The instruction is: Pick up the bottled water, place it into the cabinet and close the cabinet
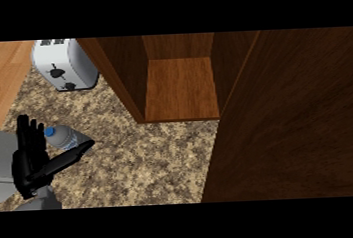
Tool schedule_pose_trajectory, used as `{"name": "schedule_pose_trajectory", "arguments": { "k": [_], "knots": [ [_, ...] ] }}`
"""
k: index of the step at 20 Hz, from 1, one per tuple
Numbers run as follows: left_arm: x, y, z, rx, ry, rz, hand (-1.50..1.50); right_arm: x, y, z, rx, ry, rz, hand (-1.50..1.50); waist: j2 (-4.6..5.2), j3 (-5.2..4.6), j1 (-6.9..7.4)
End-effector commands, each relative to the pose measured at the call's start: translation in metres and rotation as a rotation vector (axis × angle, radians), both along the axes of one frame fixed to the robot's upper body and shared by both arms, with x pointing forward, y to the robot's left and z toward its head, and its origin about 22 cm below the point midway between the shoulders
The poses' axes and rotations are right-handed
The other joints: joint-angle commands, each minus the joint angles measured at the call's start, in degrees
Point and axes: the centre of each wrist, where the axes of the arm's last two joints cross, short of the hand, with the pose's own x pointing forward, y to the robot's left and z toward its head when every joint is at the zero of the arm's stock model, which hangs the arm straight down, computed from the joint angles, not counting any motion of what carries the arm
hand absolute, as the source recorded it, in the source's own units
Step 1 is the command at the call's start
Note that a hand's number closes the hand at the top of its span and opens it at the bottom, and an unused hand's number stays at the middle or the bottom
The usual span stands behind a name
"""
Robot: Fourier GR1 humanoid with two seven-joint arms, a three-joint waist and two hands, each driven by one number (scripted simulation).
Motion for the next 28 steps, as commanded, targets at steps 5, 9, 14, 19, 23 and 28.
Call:
{"name": "schedule_pose_trajectory", "arguments": {
  "k": [5, 9, 14, 19, 23, 28],
  "knots": [
    [0.025, -0.006, -0.028, -0.001, 0.010, 0.027, -1.50, -0.025, -0.016, 0.026, -0.014, -0.067, -0.045, -1.50, 0.05, -0.01, -0.17],
    [0.019, 0.003, -0.041, -0.017, 0.013, 0.022, -1.50, -0.020, -0.008, 0.017, -0.041, -0.075, -0.041, -1.50, 0.02, 0.00, 0.06],
    [0.018, 0.013, -0.059, -0.015, 0.004, 0.047, -1.50, -0.018, -0.003, 0.014, -0.036, -0.066, -0.053, -1.50, 0.04, -0.02, -0.01],
    [0.013, -0.002, -0.082, -0.004, 0.030, 0.050, -1.50, -0.005, 0.002, 0.010, -0.036, -0.077, -0.038, -1.50, 0.11, 0.00, 0.18],
    [-0.011, 0.000, -0.100, -0.042, 0.011, 0.082, -1.50, -0.019, 0.002, 0.012, -0.044, -0.077, -0.042, -1.50, -0.04, -0.02, 0.05],
    [-0.008, -0.003, -0.108, -0.070, -0.044, 0.041, -1.50, -0.024, -0.004, 0.030, -0.017, -0.054, -0.036, -1.50, 0.03, -0.08, -0.06]
  ]
}}
